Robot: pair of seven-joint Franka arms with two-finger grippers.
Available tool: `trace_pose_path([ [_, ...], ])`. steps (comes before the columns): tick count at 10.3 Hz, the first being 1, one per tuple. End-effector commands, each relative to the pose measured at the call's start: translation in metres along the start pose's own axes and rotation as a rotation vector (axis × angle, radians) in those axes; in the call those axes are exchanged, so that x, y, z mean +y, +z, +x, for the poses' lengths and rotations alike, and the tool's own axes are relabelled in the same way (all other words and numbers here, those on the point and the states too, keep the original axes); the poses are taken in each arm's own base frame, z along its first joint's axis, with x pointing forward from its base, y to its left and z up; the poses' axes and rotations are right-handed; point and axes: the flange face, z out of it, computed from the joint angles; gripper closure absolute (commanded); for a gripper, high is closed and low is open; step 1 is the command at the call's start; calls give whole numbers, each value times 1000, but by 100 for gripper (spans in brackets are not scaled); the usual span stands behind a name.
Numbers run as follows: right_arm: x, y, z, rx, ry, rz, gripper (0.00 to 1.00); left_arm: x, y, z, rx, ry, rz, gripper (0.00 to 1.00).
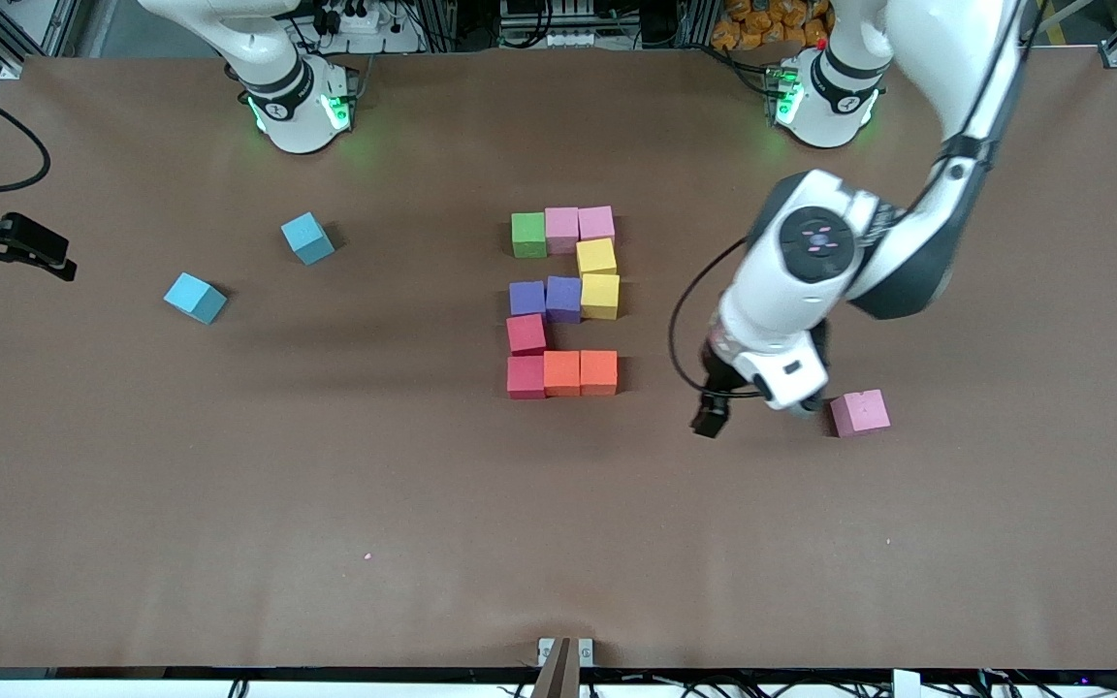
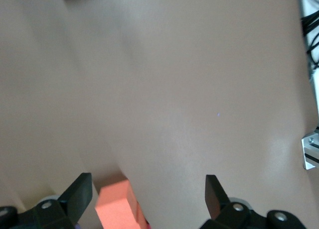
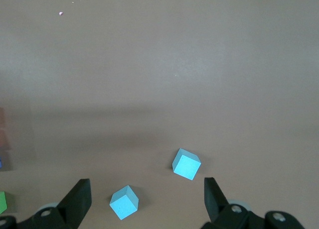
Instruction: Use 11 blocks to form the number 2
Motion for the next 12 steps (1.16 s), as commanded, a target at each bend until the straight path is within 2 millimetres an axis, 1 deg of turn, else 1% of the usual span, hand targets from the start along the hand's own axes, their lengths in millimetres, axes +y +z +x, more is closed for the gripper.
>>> trace_pose_path([
  [1, -3, -10, 5, 36, -1, -4, 0, -5, -37, 36, 6, 145, 31, 0],
  [2, -13, -27, 5, 65, -12, -7, 0, -4, -46, 53, 9, 214, 59, 0],
  [3, -17, -29, 5, 66, -14, -6, 0, -7, -60, 64, 12, 276, 82, 0],
  [4, -17, -28, 5, 63, -14, -6, 0, -12, -74, 81, 13, 315, 107, 0],
  [5, -16, -28, 5, 61, -18, -6, 0, -19, -83, 93, 10, 378, 137, 0],
  [6, -14, -24, 4, 51, -17, -6, 0, -26, -97, 105, 12, 437, 155, 0],
  [7, -14, -22, 3, 37, -17, -6, 0, -32, -112, 112, 18, 503, 164, 0],
  [8, -12, -21, 3, 29, -14, -5, 0, -44, -134, 125, 17, 598, 188, 0],
  [9, -9, -17, 1, 6, -10, -4, 0, -53, -153, 146, 15, 692, 196, 0],
  [10, -9, -11, -2, -25, -11, -3, 0, -60, -170, 154, 21, 782, 193, 0],
  [11, -10, -9, -3, -40, -11, -2, 0, -63, -173, 154, 17, 851, 206, 0],
  [12, -10, -8, -3, -42, -14, -2, 0, -66, -176, 155, 19, 856, 223, 0],
])
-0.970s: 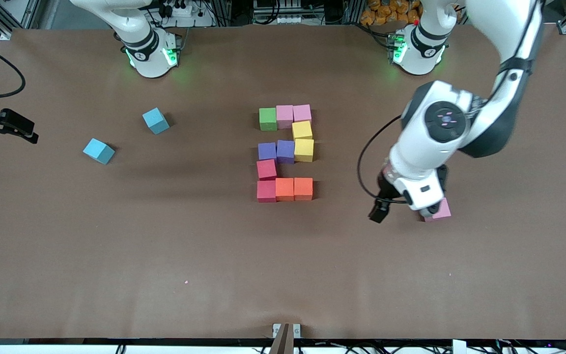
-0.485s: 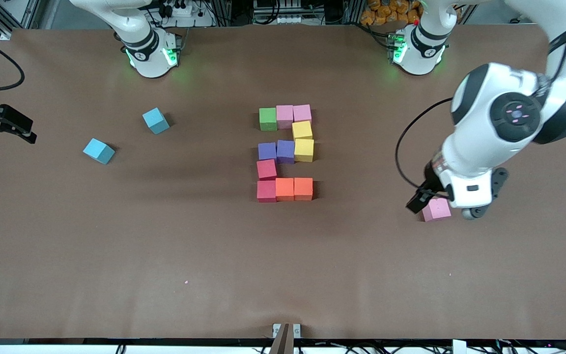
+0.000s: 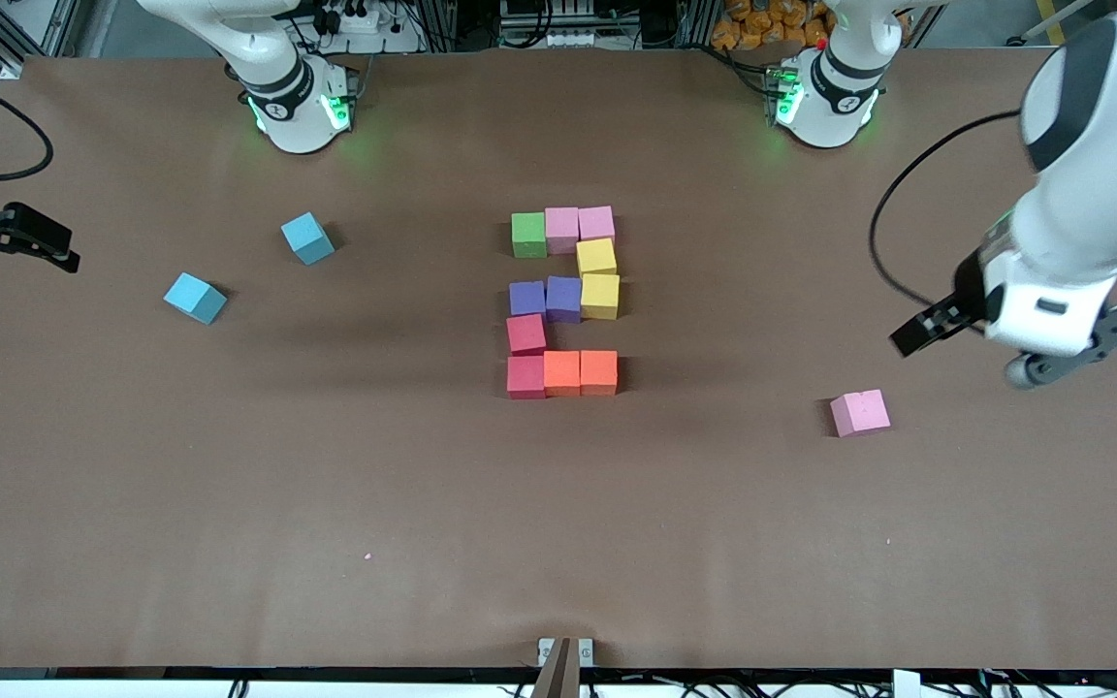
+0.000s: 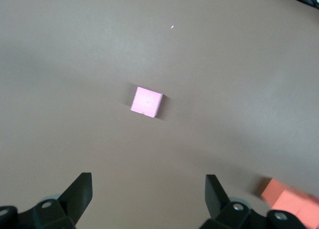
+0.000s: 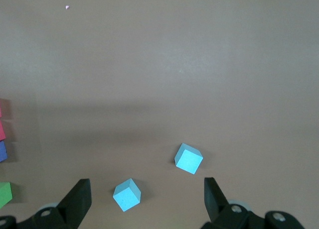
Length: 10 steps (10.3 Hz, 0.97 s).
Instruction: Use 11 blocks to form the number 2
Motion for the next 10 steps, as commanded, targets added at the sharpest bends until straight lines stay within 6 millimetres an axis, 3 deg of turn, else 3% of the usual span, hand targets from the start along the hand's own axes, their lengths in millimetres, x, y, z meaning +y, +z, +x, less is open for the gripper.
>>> trace_pose_path([
  [1, 2, 2, 0, -15, 4, -4, 0, -3, -8, -11, -10, 55, 4, 0],
  [4, 20, 3, -1, -12, -10, -6, 0, -24, -10, 1, -12, 166, -4, 0],
  [6, 29, 3, -2, -7, -6, -4, 0, -26, -22, -6, -2, 207, -19, 0],
  [10, 24, 5, 5, 11, -14, -4, 0, -33, -38, -28, -24, 236, -68, 0],
])
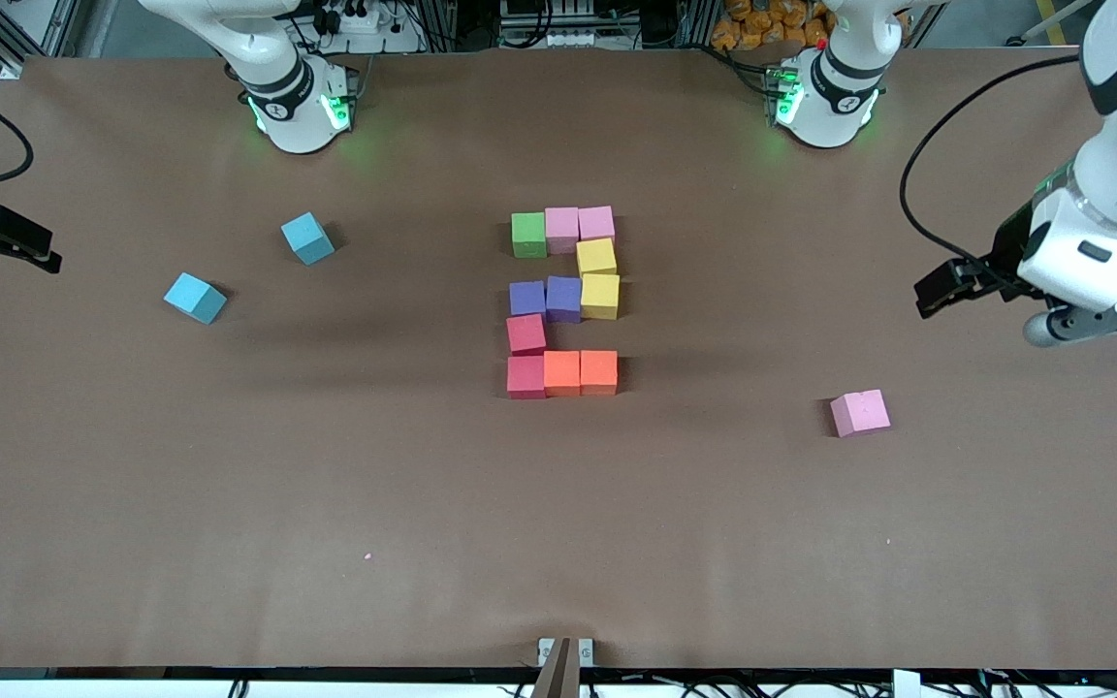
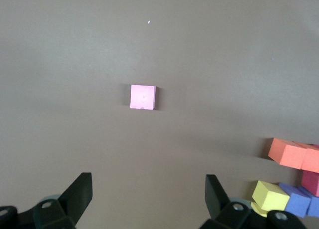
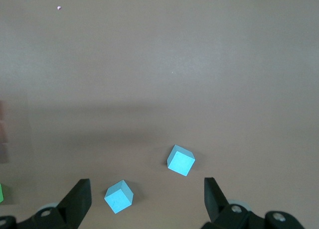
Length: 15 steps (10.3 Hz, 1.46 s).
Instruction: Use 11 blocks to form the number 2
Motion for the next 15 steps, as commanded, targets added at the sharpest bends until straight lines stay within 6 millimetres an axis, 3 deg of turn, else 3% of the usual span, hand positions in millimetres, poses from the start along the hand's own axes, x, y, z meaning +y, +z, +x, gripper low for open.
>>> trace_pose_path([
  [1, 0, 3, 3, -2, -11, -2, 0, -16, -13, -17, -15, 19, 4, 0],
  [5, -2, 2, 4, 0, -17, -2, 0, -31, -28, -32, -20, 226, 0, 0],
  [7, -5, 1, 4, 3, -21, -1, 0, -41, -35, -42, -11, 219, 0, 0],
  [11, -3, -1, 3, 11, -20, 0, 0, -45, -40, -42, 1, 206, -10, 0],
  [15, -12, 1, 5, 15, -38, 0, 0, -38, -36, -40, -14, 204, -50, 0],
])
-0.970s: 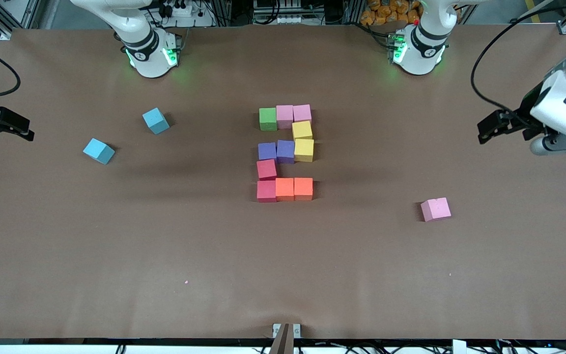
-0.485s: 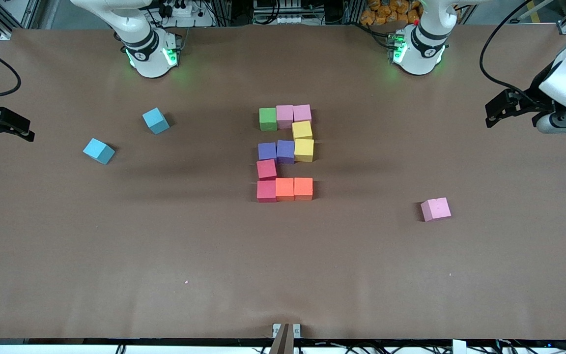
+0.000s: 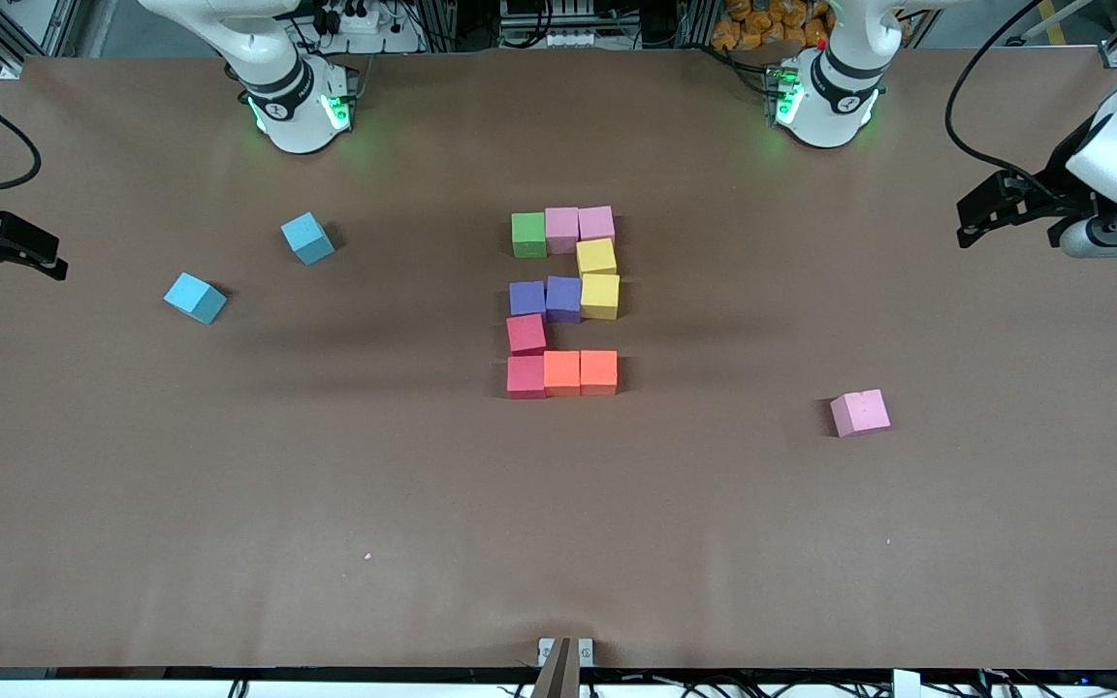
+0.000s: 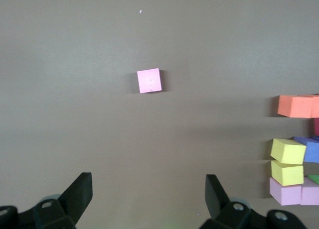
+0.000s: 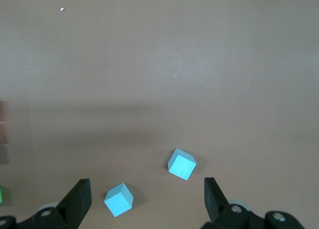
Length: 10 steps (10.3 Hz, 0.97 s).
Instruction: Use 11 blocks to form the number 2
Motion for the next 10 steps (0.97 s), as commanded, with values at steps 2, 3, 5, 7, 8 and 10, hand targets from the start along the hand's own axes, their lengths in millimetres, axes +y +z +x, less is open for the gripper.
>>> trace_pose_path([
  [2, -8, -5, 1, 18, -27, -2, 0, -10, -7, -1, 13, 1, -35, 0],
  [3, -9, -4, 1, 17, -28, 0, 0, -16, -7, 1, 12, -13, -46, 0],
  [5, -9, -4, 1, 16, -27, 0, 0, -15, -6, 4, 13, -16, -51, 0],
  [7, -9, -4, 1, 17, -27, 0, 0, -15, -4, 7, 15, -18, -52, 0],
  [8, -10, -2, 2, 14, -28, 0, 0, -18, -4, 6, 15, -19, -53, 0],
  [10, -18, -3, 5, 27, -42, -2, 0, -20, -3, 7, 12, -24, -52, 0],
])
